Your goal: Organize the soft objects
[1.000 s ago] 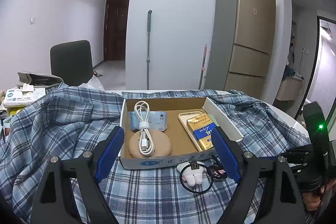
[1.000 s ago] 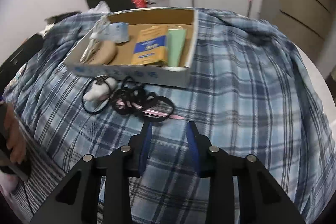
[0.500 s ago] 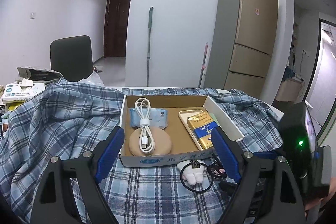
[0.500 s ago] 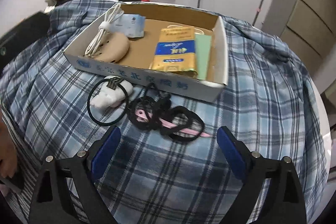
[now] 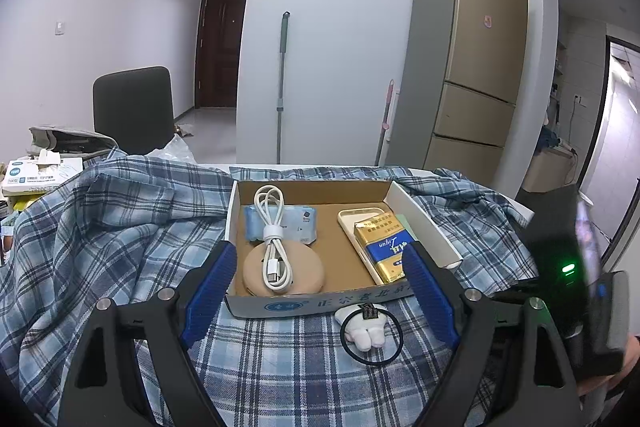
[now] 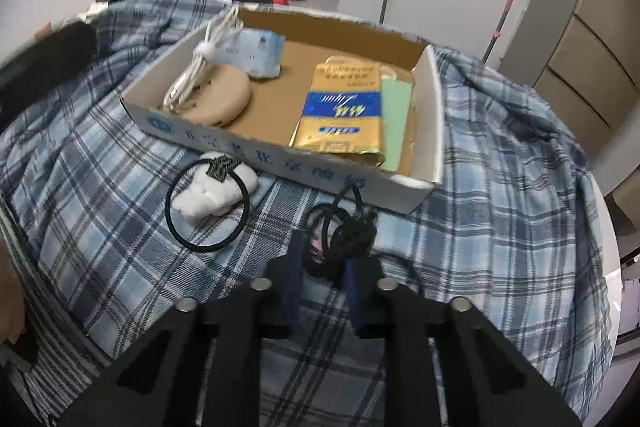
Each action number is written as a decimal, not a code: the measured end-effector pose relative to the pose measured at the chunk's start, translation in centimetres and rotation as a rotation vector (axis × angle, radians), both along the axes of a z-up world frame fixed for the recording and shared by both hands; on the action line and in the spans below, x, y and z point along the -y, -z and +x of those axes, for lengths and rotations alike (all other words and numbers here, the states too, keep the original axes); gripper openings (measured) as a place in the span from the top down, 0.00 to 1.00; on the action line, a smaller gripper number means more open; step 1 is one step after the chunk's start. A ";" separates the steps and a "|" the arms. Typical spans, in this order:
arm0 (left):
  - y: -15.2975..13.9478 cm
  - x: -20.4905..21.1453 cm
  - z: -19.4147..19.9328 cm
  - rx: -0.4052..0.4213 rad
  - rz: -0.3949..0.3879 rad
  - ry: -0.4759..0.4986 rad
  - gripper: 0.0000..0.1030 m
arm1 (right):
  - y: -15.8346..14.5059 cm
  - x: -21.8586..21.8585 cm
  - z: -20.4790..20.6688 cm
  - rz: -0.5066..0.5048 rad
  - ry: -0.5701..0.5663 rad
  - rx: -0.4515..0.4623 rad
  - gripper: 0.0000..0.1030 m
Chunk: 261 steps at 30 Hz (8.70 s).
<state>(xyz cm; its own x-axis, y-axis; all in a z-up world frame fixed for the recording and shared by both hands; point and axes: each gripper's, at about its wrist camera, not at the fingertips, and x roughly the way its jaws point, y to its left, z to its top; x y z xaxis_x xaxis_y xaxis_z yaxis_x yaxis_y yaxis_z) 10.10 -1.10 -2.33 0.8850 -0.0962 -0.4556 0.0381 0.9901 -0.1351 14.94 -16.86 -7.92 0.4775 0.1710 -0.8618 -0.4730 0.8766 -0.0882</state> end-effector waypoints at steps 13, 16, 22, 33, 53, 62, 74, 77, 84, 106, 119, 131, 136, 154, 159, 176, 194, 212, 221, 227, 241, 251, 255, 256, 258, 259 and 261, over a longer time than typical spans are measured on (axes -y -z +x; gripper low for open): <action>3.1 1.8 3.3 -0.241 0.068 0.094 0.16 | -4.5 3.1 -2.6 0.093 0.020 0.102 0.90; 4.3 2.6 4.1 -0.310 0.073 0.137 0.16 | -4.5 3.5 -2.7 0.117 0.025 0.110 0.90; 6.1 3.1 5.3 -0.409 0.028 0.209 0.43 | -3.1 4.1 -2.2 0.172 0.033 0.087 0.90; 7.5 3.8 5.8 -0.461 0.029 0.244 0.81 | -2.4 4.4 -2.6 0.233 -0.001 0.063 0.90; 0.7 4.1 -0.6 0.007 0.101 0.240 0.82 | -3.6 4.7 -4.0 0.246 -0.009 0.165 0.90; -6.4 3.4 -4.5 0.131 0.123 0.181 0.82 | -6.5 4.7 -5.7 0.169 0.011 0.332 0.90; -15.7 2.2 0.4 0.130 0.042 0.053 0.82 | -15.5 1.6 -3.2 0.199 0.015 0.342 0.90; -16.9 2.2 2.7 0.084 0.053 0.033 0.82 | -16.6 0.7 0.1 0.250 0.020 0.222 0.90; -14.7 -0.5 6.1 0.040 0.011 -0.027 0.82 | -15.5 -1.6 6.3 0.321 0.064 0.075 0.90; -3.7 -2.0 14.3 -0.369 0.024 -0.024 0.73 | -3.2 -4.1 10.3 0.341 0.031 -0.212 0.56; -4.5 -2.1 13.9 -0.317 0.025 -0.039 0.35 | -6.2 -1.3 10.3 0.344 0.077 -0.151 0.47; -9.7 -2.5 8.4 -0.037 0.025 -0.110 0.35 | -10.7 -0.7 8.7 0.344 0.138 0.068 0.47; -11.3 -2.4 3.8 0.112 0.057 -0.094 0.30 | -14.0 0.3 5.2 0.380 0.125 0.246 0.31; -10.0 -2.7 -8.8 0.426 0.106 -0.098 0.00 | -16.9 3.7 -8.4 0.416 0.113 0.786 0.01; -8.0 -2.4 -9.4 0.419 0.096 -0.097 0.00 | -15.7 3.7 -10.0 0.404 0.093 0.822 0.01; -2.4 -0.7 -9.3 0.452 0.204 -0.067 0.00 | -9.8 6.0 -10.0 0.428 0.131 0.820 0.01; -2.3 -1.3 -8.9 0.423 0.181 -0.101 0.00 | -8.9 5.5 -10.0 0.418 0.124 0.814 0.01; -2.4 -1.7 -9.2 0.420 0.170 -0.105 0.00 | -9.3 5.5 -10.8 0.417 0.102 0.844 0.00; -2.4 -1.8 -9.2 0.422 0.169 -0.105 0.00 | -9.4 5.7 -10.6 0.417 0.101 0.837 0.00; -2.4 -1.8 -9.2 0.421 0.171 -0.105 0.00 | -9.3 5.8 -10.2 0.418 0.121 0.823 0.00; -2.5 -1.8 -9.3 0.421 0.170 -0.106 0.00 | -9.3 5.9 -10.4 0.414 0.142 0.832 0.00; -2.4 -1.8 -9.2 0.421 0.171 -0.106 0.00 | -9.3 5.8 -10.4 0.412 0.142 0.832 0.00; -2.4 -1.7 -9.2 0.420 0.172 -0.106 0.00 | -9.3 5.9 -10.4 0.412 0.141 0.832 0.00; -2.4 -1.7 -9.2 0.420 0.172 -0.107 0.00 | -9.3 5.9 -10.4 0.411 0.141 0.832 0.00; -2.4 -1.7 -9.2 0.420 0.171 -0.107 0.00 | -9.3 5.9 -10.4 0.411 0.141 0.833 0.00; -2.4 -1.8 -9.2 0.419 0.170 -0.107 0.00 | -9.3 5.9 -10.4 0.411 0.142 0.833 0.00; -2.5 -1.8 -9.2 0.417 0.170 -0.107 0.00 | -9.3 5.9 -10.4 0.409 0.147 0.835 0.00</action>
<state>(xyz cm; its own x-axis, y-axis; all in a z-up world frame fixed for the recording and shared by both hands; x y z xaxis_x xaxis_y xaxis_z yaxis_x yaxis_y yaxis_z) 0.86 0.66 0.18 0.9969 0.0510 -0.0598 -0.0490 0.9982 0.0346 4.54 -22.73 1.36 0.9547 0.2737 -0.1168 -0.2779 0.9604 -0.0213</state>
